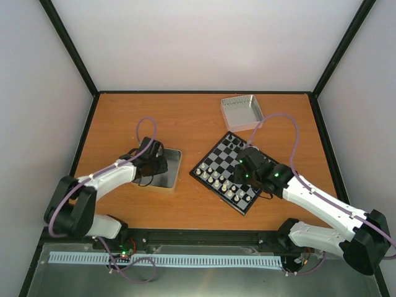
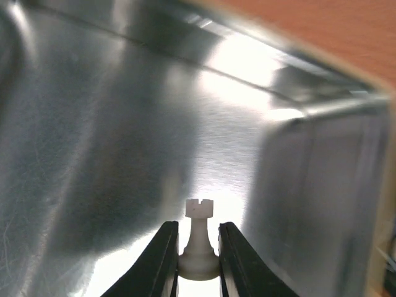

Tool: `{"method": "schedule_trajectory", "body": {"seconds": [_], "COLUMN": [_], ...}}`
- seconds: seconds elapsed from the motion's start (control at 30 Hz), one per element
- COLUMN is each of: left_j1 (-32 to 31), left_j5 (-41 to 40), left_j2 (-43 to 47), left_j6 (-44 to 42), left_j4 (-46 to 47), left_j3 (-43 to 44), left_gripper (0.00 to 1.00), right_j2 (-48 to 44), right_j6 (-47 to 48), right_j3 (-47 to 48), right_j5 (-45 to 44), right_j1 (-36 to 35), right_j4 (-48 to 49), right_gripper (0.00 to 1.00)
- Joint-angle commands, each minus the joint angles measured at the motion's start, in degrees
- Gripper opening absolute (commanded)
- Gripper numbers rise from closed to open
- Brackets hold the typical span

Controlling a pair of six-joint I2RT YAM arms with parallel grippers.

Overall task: Set up the chess pieces on the board
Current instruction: Pick up the chess piece from the storage box, then place the chess piece on the chessboard.

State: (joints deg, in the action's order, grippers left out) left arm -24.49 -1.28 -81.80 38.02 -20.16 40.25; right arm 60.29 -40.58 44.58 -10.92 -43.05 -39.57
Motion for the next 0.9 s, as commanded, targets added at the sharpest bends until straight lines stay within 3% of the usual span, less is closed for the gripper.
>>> {"method": "schedule_trajectory", "body": {"seconds": [0.0,0.2,0.37,0.6,0.87], "left_j1": [-0.34,-1.52,-3.68,-5.69,-5.91], "left_j5": [7.16,28.01,45.02,54.4,56.21], "left_j2": [9.42,21.68,25.04,27.89,29.0], "left_j6": [-6.49,-12.15,-13.4,-14.9,-15.12], "left_j4": [3.18,14.71,23.88,27.81,28.81], "left_j3": [-0.14,-1.33,-1.82,-1.4,-1.59], "left_gripper": [0.07,0.11,0.12,0.12,0.13], "right_j2": [1.03,2.48,5.99,7.88,9.82], "right_j6": [4.45,9.83,9.11,4.66,3.02], "right_j3": [3.18,9.82,14.08,16.46,17.24], "right_j5": [8.17,21.67,35.49,46.97,52.79], "right_j1": [0.79,2.16,2.27,2.27,2.27], "right_j4": [4.99,8.73,14.86,24.44,25.55], "right_gripper": [0.2,0.28,0.4,0.51,0.47]}}
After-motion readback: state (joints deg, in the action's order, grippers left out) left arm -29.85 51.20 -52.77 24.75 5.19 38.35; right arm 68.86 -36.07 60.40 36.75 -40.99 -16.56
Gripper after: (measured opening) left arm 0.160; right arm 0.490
